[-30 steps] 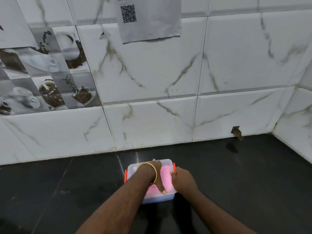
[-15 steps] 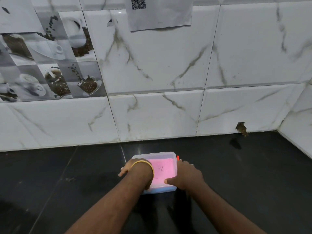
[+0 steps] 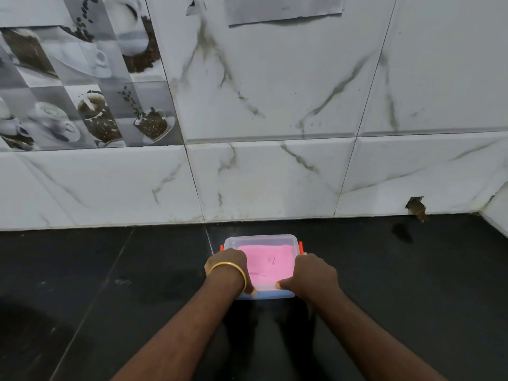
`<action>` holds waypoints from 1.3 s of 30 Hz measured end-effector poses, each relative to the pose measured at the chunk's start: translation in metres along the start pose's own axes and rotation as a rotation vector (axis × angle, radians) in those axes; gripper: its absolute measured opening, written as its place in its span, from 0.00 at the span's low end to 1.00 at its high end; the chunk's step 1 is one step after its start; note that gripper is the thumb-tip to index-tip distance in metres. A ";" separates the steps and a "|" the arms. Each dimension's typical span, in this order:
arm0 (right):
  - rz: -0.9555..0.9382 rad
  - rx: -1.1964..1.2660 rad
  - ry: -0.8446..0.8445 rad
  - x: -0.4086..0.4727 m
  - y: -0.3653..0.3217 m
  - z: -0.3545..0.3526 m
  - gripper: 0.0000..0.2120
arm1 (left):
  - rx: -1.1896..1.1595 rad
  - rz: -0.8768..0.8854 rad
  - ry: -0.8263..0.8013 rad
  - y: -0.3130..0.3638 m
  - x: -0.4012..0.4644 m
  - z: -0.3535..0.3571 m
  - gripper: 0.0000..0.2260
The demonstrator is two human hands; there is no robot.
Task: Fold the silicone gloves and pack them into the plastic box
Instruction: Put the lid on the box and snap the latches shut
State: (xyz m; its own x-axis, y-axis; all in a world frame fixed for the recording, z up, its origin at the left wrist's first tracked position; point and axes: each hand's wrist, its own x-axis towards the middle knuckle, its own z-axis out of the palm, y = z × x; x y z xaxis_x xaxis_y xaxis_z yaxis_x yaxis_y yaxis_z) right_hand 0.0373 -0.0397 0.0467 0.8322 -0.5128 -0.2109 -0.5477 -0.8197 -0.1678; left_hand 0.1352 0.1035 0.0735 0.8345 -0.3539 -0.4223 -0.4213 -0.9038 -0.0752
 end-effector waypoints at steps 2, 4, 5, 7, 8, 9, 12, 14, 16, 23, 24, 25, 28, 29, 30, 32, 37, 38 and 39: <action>0.000 0.010 -0.019 0.012 -0.002 -0.004 0.30 | -0.005 0.007 -0.006 0.001 0.009 -0.004 0.33; 0.006 0.010 -0.032 0.024 -0.004 -0.007 0.29 | -0.015 0.007 -0.004 0.001 0.019 -0.009 0.33; 0.011 0.007 -0.036 0.030 -0.006 -0.009 0.29 | -0.021 0.006 0.001 0.001 0.024 -0.012 0.33; 0.019 0.005 -0.046 0.042 -0.009 -0.012 0.29 | -0.024 0.007 0.010 0.002 0.034 -0.018 0.34; 0.024 0.008 -0.049 0.048 -0.010 -0.013 0.29 | -0.026 0.008 0.014 0.002 0.039 -0.021 0.34; 0.029 0.011 -0.049 0.054 -0.011 -0.015 0.29 | -0.030 0.008 0.018 0.002 0.045 -0.023 0.35; 0.038 0.021 -0.044 0.070 -0.013 -0.019 0.29 | -0.044 0.012 0.036 0.002 0.060 -0.030 0.35; 0.035 0.033 -0.057 0.080 -0.014 -0.022 0.30 | -0.052 0.018 0.046 0.002 0.069 -0.034 0.35; 0.037 0.044 -0.069 0.089 -0.015 -0.026 0.31 | -0.055 0.020 0.055 0.002 0.077 -0.038 0.34; 0.044 0.056 -0.076 0.112 -0.018 -0.035 0.31 | -0.061 0.011 0.088 0.004 0.101 -0.045 0.35; 0.043 0.058 -0.075 0.115 -0.018 -0.035 0.31 | -0.061 0.010 0.089 0.005 0.104 -0.047 0.35; 0.042 0.058 -0.076 0.117 -0.019 -0.036 0.30 | -0.060 0.010 0.089 0.005 0.107 -0.048 0.35; 0.045 0.056 -0.077 0.124 -0.019 -0.040 0.30 | -0.049 0.010 0.095 0.006 0.114 -0.052 0.35; 0.044 0.054 -0.081 0.125 -0.020 -0.041 0.30 | -0.040 0.006 0.093 0.006 0.117 -0.052 0.35; 0.041 0.049 -0.086 0.126 -0.020 -0.042 0.30 | -0.029 0.004 0.091 0.006 0.118 -0.054 0.35; 0.040 0.048 -0.083 0.128 -0.020 -0.041 0.29 | -0.010 0.010 0.084 0.007 0.121 -0.055 0.36; 0.045 0.082 -0.081 0.126 -0.021 -0.041 0.28 | 0.021 0.014 0.108 0.008 0.120 -0.053 0.35; 0.047 0.097 -0.083 0.123 -0.021 -0.040 0.28 | 0.019 0.014 0.117 0.007 0.118 -0.052 0.35; 0.054 0.110 -0.087 0.120 -0.021 -0.040 0.28 | 0.010 0.018 0.124 0.007 0.115 -0.051 0.34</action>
State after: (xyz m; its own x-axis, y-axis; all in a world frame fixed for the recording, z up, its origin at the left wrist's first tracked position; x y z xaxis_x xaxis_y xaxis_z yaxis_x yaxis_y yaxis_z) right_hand 0.1518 -0.0946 0.0635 0.7935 -0.5271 -0.3041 -0.6013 -0.7563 -0.2578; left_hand 0.2463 0.0441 0.0701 0.8639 -0.3979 -0.3089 -0.4398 -0.8947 -0.0776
